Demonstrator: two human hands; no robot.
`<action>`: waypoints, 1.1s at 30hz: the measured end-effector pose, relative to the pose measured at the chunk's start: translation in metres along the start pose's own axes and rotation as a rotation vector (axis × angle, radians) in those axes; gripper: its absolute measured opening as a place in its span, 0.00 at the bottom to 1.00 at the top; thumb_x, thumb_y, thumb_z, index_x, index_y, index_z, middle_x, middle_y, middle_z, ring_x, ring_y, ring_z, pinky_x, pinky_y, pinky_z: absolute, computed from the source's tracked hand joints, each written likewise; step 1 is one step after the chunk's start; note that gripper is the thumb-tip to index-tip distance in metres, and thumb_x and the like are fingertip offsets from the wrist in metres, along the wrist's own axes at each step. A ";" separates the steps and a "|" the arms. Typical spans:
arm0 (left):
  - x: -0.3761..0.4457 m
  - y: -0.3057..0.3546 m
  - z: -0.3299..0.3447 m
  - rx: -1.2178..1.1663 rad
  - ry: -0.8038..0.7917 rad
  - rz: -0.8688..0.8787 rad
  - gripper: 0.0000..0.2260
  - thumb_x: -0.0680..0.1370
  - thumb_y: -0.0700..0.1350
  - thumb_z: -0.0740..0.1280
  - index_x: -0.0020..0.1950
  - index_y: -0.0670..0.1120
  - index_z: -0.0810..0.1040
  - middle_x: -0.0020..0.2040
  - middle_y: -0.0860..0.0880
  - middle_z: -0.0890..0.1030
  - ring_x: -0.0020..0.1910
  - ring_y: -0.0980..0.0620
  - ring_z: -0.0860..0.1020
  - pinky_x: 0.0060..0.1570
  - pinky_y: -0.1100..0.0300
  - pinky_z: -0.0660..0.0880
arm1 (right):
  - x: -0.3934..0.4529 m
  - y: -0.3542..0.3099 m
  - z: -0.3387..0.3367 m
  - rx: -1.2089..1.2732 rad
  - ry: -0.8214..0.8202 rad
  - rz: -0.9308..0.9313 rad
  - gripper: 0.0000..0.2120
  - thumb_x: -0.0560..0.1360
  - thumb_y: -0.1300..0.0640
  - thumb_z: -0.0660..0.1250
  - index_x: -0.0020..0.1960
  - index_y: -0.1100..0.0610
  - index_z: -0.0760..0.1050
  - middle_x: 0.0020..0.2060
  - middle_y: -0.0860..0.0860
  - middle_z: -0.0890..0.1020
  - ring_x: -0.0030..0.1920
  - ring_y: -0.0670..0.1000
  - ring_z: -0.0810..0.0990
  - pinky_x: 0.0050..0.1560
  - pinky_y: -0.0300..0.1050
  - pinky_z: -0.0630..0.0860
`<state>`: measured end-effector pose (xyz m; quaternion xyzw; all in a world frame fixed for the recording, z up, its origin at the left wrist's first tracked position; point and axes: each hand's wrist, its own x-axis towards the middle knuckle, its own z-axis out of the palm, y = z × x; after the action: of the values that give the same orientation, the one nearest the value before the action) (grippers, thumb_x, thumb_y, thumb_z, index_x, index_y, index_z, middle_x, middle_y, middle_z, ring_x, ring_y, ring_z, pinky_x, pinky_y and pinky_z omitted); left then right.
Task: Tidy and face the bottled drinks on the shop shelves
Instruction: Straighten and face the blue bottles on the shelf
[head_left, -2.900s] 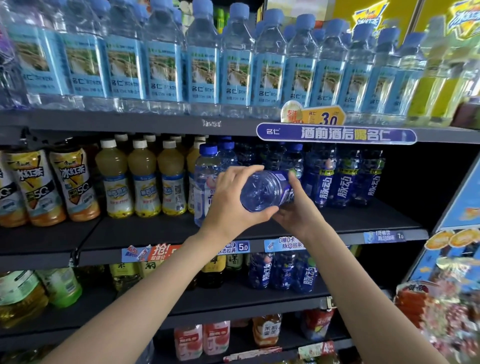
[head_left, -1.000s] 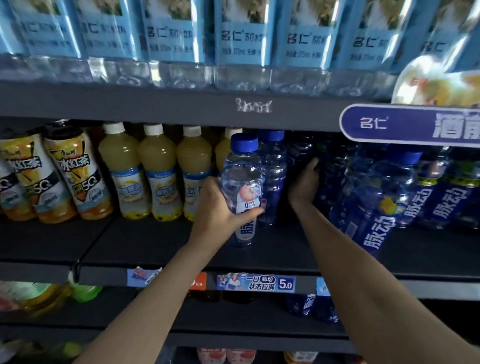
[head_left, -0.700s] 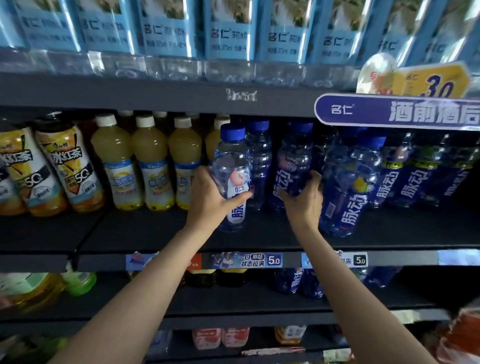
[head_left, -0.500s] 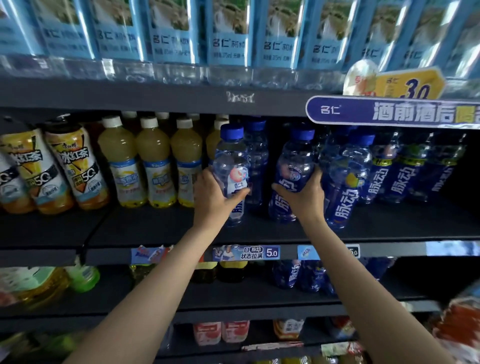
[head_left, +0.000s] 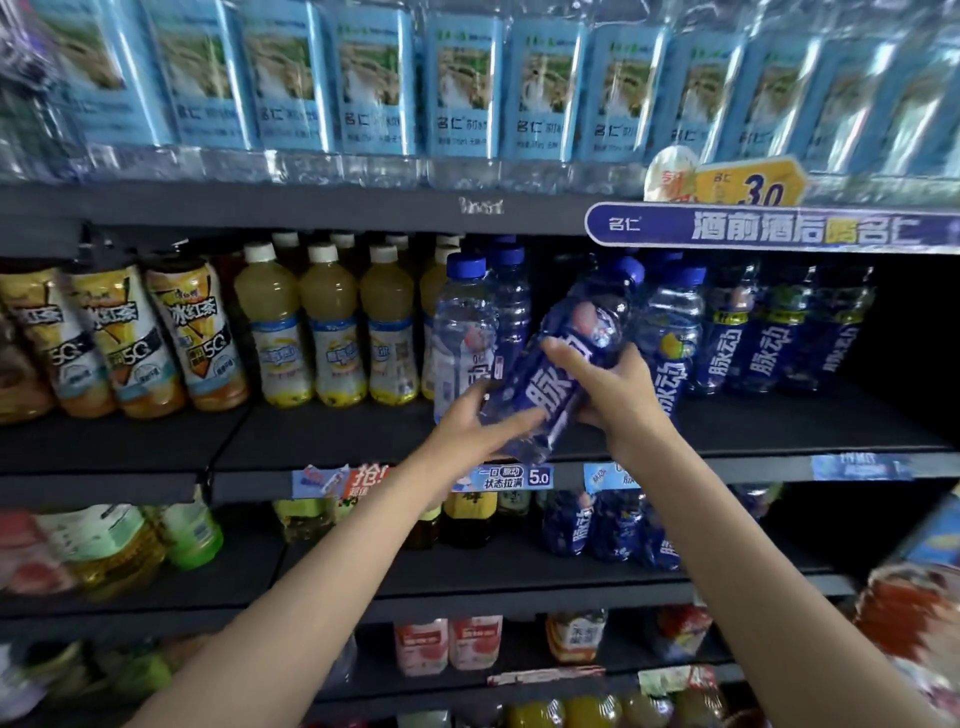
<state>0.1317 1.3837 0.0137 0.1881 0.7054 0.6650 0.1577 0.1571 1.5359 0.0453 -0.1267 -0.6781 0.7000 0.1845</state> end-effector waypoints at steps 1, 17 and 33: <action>-0.002 0.001 0.001 0.004 0.060 0.026 0.21 0.71 0.50 0.73 0.62 0.52 0.70 0.56 0.53 0.80 0.54 0.54 0.79 0.60 0.52 0.74 | -0.002 -0.004 0.002 -0.054 0.013 -0.008 0.30 0.66 0.46 0.76 0.61 0.56 0.68 0.54 0.53 0.80 0.53 0.53 0.81 0.52 0.57 0.80; -0.042 0.041 -0.011 0.650 0.300 0.743 0.35 0.65 0.46 0.78 0.67 0.46 0.66 0.63 0.50 0.70 0.62 0.55 0.67 0.59 0.78 0.58 | -0.049 -0.018 0.023 0.548 -0.212 0.371 0.18 0.73 0.50 0.70 0.56 0.62 0.76 0.41 0.57 0.85 0.38 0.53 0.85 0.35 0.45 0.81; -0.035 0.043 -0.021 0.321 -0.031 0.225 0.21 0.71 0.54 0.72 0.61 0.51 0.71 0.57 0.57 0.74 0.56 0.57 0.75 0.57 0.60 0.73 | -0.053 -0.019 0.003 0.248 -0.081 0.117 0.22 0.71 0.58 0.73 0.62 0.63 0.73 0.47 0.56 0.84 0.42 0.54 0.84 0.37 0.46 0.82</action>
<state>0.1552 1.3502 0.0571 0.2987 0.7744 0.5543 0.0614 0.2051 1.5101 0.0603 -0.1139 -0.5850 0.7924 0.1302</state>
